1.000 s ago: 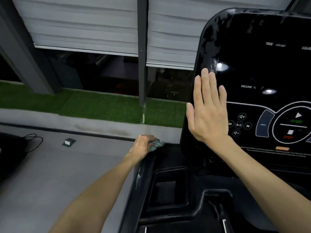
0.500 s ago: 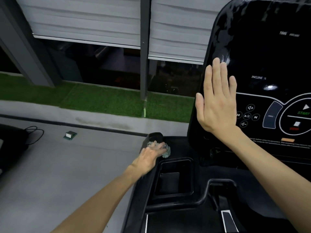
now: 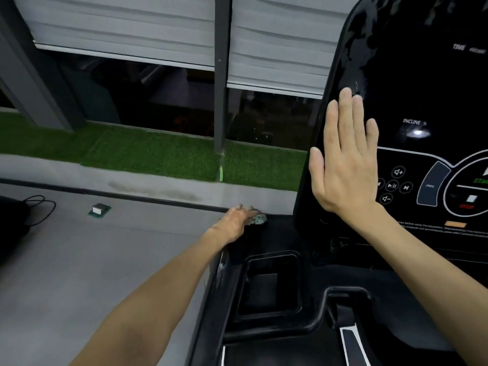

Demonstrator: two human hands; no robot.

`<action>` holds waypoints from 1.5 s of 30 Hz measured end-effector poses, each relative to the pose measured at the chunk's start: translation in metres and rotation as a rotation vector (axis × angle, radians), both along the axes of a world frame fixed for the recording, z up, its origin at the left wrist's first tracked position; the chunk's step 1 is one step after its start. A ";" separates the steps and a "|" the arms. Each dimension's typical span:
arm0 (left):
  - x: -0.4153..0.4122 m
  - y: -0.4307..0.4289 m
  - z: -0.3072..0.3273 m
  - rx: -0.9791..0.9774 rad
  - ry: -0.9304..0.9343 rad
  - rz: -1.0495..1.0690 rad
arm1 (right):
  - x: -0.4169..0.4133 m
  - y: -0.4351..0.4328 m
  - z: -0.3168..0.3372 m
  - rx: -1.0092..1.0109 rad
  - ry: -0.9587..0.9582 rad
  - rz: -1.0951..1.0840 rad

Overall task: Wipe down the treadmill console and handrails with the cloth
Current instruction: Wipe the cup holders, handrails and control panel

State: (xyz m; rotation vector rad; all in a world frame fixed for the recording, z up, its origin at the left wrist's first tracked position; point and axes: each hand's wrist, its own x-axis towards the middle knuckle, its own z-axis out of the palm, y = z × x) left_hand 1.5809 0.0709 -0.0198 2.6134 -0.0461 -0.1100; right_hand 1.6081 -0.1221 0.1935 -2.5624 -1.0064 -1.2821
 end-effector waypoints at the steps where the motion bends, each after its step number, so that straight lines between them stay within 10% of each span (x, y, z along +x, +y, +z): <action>1: 0.006 0.001 -0.004 -0.010 0.015 0.013 | 0.001 0.000 0.000 0.001 -0.007 0.003; 16: -0.159 -0.011 -0.003 -0.131 -0.175 -0.059 | -0.006 0.000 0.003 -0.019 0.049 -0.025; 30: -0.008 0.019 -0.002 -0.179 0.029 0.191 | 0.001 0.000 0.000 -0.011 -0.027 -0.014; 45: -0.135 0.005 -0.014 -0.269 -0.162 0.028 | -0.004 0.003 0.002 0.001 -0.014 -0.029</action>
